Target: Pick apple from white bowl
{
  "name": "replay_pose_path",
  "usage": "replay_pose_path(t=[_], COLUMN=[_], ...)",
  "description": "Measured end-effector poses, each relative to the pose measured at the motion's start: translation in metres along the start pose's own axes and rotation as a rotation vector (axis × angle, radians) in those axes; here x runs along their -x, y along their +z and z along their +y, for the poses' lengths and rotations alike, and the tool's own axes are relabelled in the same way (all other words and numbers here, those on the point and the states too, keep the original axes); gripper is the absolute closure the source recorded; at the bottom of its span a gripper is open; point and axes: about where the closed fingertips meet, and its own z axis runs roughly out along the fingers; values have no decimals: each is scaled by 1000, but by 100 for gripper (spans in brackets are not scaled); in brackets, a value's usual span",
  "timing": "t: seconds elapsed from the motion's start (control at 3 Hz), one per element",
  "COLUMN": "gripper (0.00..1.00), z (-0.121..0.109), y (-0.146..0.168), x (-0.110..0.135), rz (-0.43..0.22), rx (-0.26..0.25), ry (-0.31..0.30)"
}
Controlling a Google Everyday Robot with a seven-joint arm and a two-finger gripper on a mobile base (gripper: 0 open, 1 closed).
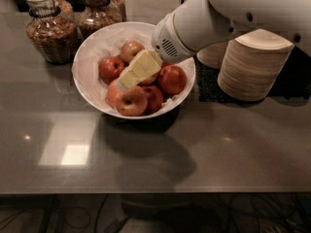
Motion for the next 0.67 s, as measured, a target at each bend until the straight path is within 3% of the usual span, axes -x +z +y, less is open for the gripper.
replay_pose_path(t=[0.67], gripper=[0], z=[-12], y=[29], x=[-11], rz=[59], rx=[-46], ry=[65])
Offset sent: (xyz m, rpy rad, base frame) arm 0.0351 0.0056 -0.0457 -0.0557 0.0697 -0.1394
